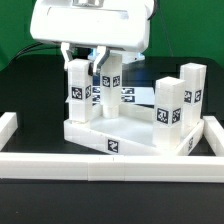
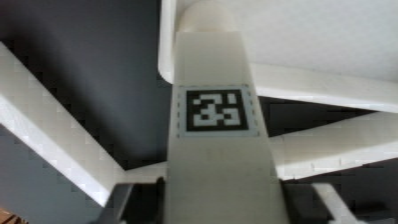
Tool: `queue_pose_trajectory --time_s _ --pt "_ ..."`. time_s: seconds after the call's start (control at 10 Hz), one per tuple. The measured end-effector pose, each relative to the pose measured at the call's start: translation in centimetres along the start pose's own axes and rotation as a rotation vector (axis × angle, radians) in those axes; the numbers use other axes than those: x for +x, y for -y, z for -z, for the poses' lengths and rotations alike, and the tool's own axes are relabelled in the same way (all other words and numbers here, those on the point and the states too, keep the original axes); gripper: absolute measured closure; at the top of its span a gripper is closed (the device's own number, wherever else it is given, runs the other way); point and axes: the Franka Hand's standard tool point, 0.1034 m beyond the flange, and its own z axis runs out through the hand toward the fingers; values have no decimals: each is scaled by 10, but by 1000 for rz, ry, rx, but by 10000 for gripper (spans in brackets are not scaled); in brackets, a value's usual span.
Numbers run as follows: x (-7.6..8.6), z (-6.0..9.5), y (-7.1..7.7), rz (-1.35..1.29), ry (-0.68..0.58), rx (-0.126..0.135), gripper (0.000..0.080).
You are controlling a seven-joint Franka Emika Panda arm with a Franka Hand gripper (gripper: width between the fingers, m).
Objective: Assemble desk
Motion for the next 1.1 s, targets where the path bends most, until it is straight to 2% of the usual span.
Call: queue_pose_trajectory --time_s 0.2,0.3,0.4,0.8,1.1 --pt "3 0 2 18 14 4 232" --pt "8 1 8 27 21 12 232" --pt "13 5 11 34 35 21 167" --pt "41 20 1 64 68 41 150" --pt "38 18 2 68 75 39 150"
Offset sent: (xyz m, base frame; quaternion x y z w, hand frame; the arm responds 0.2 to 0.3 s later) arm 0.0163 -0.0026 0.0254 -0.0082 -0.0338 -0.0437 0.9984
